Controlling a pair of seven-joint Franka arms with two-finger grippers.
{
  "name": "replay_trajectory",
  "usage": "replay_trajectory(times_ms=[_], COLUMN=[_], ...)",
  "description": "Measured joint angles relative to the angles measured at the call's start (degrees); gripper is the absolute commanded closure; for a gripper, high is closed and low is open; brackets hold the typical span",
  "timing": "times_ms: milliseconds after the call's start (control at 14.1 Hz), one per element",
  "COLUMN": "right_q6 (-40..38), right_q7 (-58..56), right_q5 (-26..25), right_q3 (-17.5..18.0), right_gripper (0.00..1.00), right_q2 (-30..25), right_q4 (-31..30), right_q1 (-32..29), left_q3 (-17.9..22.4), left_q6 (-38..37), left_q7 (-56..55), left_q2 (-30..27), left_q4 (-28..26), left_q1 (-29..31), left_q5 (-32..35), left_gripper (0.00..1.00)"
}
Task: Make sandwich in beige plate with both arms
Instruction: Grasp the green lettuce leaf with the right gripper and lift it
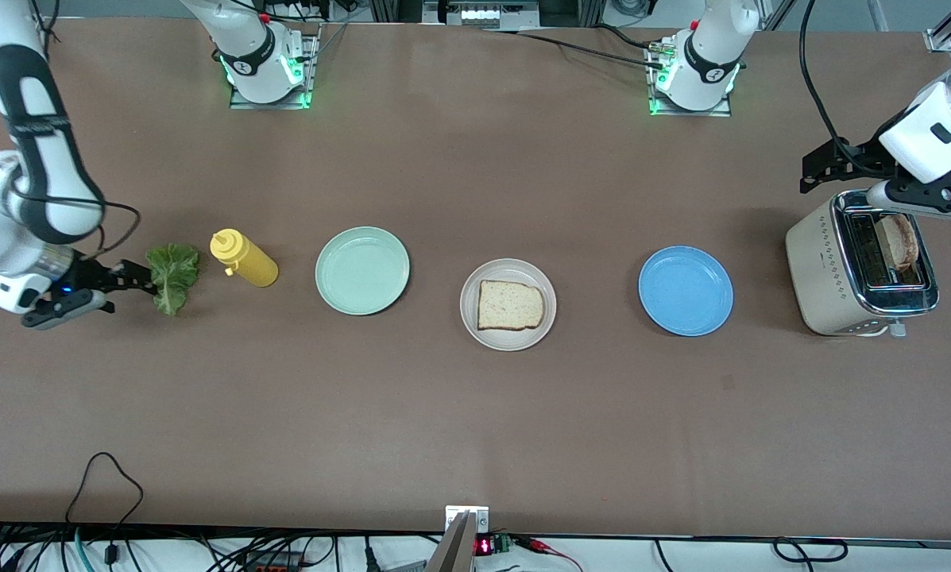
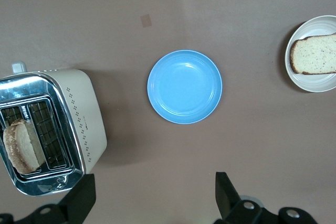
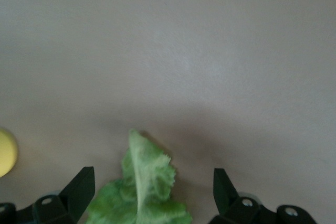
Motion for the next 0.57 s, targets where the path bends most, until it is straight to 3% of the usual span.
replay_trajectory(times_ms=[142, 213, 497, 568], right_q6=[2.25, 2.41, 2.62, 2.67], right_q7=[0.87, 1.1, 1.8, 1.81], right_q5=[0.0, 0.0, -0.01, -0.01], right_q3=[0.01, 0.02, 0.03, 0.03], right_gripper=[0.0, 0.07, 0.69, 0.79], right_q2=[1.46, 1.89, 2.37, 2.39], right_q4=[-1.41, -1.53, -1.52, -1.52], right_q1=[0.48, 0.74, 1.78, 1.81], left_q3=[0.0, 0.0, 0.01, 0.01], left_q6=[-0.01, -0.02, -0.03, -0.03], left_q7=[0.0, 0.0, 0.0, 0.0], left_q2=[0.0, 0.0, 0.0, 0.0], left_q4=[0.01, 0.01, 0.02, 0.02], left_q1=[0.0, 0.0, 0.01, 0.02], left_q5=[0.0, 0.0, 0.0, 0.0], left_gripper=[0.0, 0.0, 0.0, 0.0])
